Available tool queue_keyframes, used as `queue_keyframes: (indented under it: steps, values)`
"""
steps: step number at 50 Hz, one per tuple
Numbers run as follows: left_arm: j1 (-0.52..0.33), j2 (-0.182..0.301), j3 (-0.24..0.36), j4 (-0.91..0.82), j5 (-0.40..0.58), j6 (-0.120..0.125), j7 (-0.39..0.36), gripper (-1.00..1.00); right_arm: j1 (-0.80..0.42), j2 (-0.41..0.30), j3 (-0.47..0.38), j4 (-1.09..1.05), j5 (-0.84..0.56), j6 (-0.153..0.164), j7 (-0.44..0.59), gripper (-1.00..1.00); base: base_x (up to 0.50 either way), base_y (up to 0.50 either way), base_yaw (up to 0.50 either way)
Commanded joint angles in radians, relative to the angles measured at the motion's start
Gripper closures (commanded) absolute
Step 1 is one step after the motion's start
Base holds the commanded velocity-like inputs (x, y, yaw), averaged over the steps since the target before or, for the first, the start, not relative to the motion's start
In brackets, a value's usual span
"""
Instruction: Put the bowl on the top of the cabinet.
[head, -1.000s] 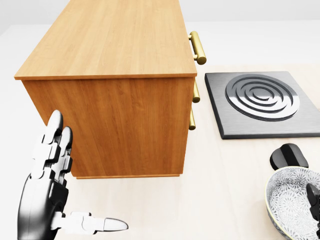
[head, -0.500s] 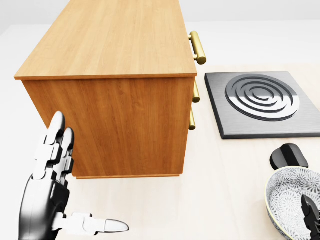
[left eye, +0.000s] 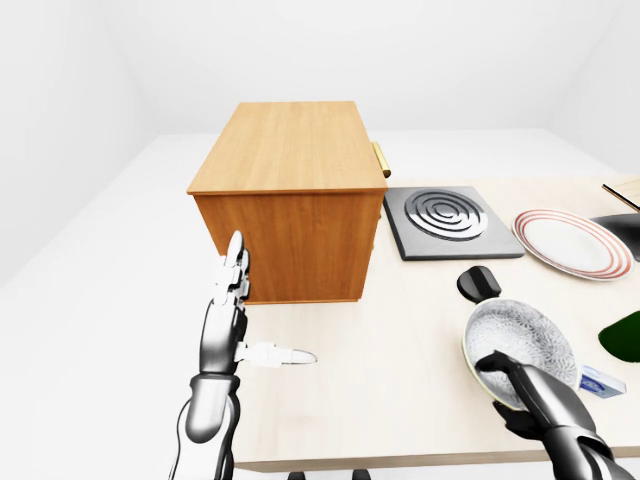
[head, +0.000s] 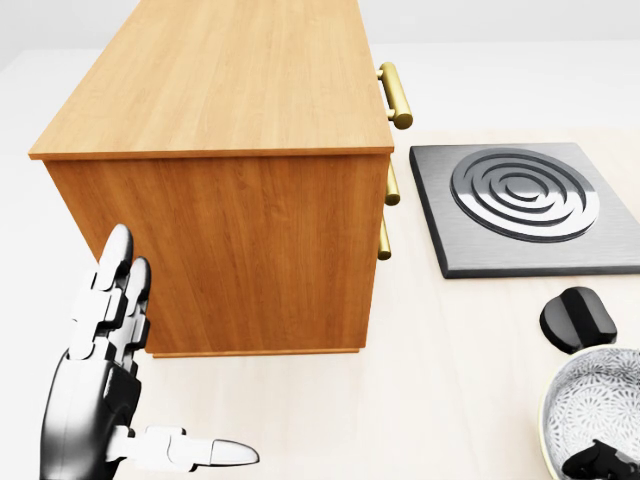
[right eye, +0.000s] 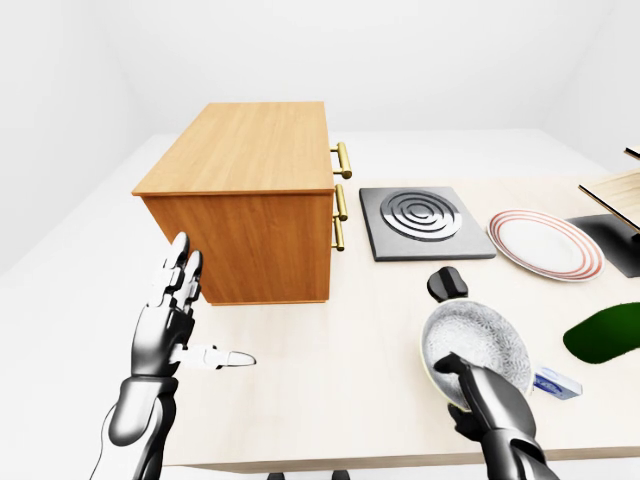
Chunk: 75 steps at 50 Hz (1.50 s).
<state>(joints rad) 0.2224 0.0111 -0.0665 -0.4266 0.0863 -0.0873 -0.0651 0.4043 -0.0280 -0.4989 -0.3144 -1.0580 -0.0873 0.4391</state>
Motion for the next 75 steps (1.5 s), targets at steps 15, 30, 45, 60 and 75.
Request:
queue_keyframes:
  steps: [15, 30, 45, 60, 75]
  values:
    - [-0.007, -0.001, 0.002, 0.015, -0.003, 0.000, 0.001, -1.00, 0.011, 0.005, 0.007, 0.014, -0.009, 0.000, 0.014, 1.00, 0.00, 0.00, 0.00]
    - [0.000, 0.001, -0.002, 0.004, -0.003, 0.000, -0.003, -1.00, -0.061, 0.050, -0.139, -0.455, 0.300, 0.000, 0.259, 1.00, 0.00, 0.00, 0.00]
    - [0.002, 0.001, -0.003, -0.001, -0.005, 0.000, -0.006, -1.00, -0.544, -0.344, -0.114, -0.613, 0.329, 0.167, 0.259, 1.00, 0.00, 0.00, 0.00]
    - [-0.010, 0.000, -0.002, 0.019, -0.008, 0.000, -0.006, -1.00, -1.816, -0.767, 0.391, 1.125, 0.187, 0.000, 0.090, 1.00, 0.00, 0.00, 0.00]
    - [-0.020, 0.000, 0.005, 0.018, -0.019, 0.000, -0.007, -1.00, -2.149, -0.643, 0.499, 1.619, -0.073, 0.000, -0.192, 1.00, 0.00, 0.00, 0.00]
